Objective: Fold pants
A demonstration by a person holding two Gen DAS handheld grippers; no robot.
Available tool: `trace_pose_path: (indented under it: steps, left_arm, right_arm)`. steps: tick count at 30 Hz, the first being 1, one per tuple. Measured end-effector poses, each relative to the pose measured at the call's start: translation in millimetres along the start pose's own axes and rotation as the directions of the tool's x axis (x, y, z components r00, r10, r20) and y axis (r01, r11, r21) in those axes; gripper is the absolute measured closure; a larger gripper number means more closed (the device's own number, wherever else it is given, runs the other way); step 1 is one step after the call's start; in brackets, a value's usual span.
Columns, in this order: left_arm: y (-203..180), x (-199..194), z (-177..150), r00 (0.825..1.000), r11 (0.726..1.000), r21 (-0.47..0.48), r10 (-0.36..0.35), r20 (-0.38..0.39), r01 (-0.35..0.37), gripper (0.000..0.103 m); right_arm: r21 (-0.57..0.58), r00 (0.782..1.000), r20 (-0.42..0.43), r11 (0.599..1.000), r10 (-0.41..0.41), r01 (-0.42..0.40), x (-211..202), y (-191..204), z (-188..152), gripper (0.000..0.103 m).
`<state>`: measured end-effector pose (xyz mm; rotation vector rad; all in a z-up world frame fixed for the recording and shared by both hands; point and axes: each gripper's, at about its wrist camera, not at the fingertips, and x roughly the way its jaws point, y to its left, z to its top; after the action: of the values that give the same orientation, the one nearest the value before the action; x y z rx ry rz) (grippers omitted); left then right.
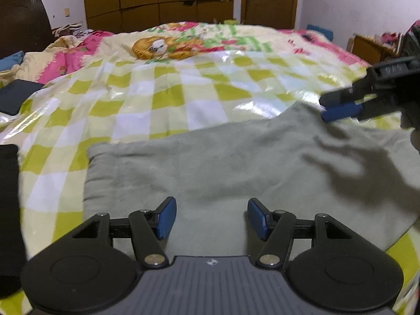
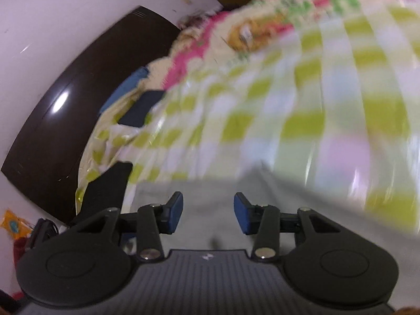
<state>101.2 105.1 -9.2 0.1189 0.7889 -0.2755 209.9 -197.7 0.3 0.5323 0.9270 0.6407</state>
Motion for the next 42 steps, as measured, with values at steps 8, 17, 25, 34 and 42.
trace_pose_path:
  steps: [8,17,25,34,42]
  left_arm:
    - [-12,-20,-4,0.998,0.998,0.05,0.037,-0.05,-0.035,0.03]
    - [-109,-2,16,0.994,0.971,0.216,-0.085,-0.074,0.099,0.03]
    - [-201,11,36,0.977,0.909,0.358,-0.194,-0.094,0.215,0.03]
    - [-246,36,48,0.962,0.859,0.433,-0.239,-0.134,0.273,0.03]
    - [-244,37,42,0.962,0.869,0.415,-0.228,-0.151,0.271,0.03]
  right_arm:
    - [0.21,0.958,0.168,0.958,-0.233,0.196,-71,-61,-19,0.061]
    - [0.42,0.829,0.313,0.85,-0.464,0.318,-229,-128,-97,0.057]
    - [0.309,0.898,0.33,0.932,-0.292,0.19,-232,-126,-87,0.055]
    - [0.266,0.957,0.221,0.956,-0.187,0.126,-146,-137,-42,0.058]
    - [0.346,0.871,0.405,0.929,-0.277,0.135,-205,-141,-57,0.055]
